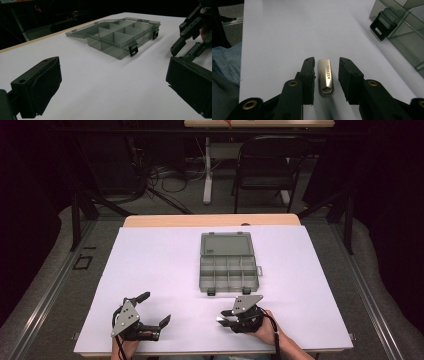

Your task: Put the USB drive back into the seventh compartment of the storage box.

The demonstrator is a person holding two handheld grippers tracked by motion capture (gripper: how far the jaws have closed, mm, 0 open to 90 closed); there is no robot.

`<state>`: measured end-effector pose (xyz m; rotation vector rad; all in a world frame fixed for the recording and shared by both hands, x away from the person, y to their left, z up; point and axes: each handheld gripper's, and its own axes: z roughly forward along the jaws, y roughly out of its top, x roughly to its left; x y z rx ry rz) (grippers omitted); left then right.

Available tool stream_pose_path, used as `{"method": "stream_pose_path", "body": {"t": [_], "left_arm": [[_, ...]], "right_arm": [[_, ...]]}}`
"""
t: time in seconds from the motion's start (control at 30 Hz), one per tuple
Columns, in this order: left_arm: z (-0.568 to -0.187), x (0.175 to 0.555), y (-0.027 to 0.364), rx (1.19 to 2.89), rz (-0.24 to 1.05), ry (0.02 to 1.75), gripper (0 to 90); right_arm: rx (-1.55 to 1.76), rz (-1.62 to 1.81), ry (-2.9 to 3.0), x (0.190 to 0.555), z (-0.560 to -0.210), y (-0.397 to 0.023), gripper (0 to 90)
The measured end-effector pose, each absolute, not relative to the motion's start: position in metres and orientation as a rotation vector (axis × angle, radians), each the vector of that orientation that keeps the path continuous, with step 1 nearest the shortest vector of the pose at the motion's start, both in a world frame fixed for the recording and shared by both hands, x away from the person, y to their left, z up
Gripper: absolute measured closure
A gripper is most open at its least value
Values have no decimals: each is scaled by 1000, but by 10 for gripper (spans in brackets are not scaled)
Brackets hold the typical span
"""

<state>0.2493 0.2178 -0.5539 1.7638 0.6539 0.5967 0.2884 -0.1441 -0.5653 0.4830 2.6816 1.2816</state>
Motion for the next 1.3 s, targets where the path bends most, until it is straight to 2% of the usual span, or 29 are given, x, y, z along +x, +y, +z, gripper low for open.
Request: {"method": "stream_pose_path", "body": {"t": [0.4, 1.3], "left_arm": [[-554, 250, 218, 1764, 592, 651, 3], [-555, 250, 216, 1770, 595, 655, 4]], "right_arm": [[426, 1250, 2699, 287, -567, -143, 782], [420, 1272, 2644, 285, -557, -149, 789]]}}
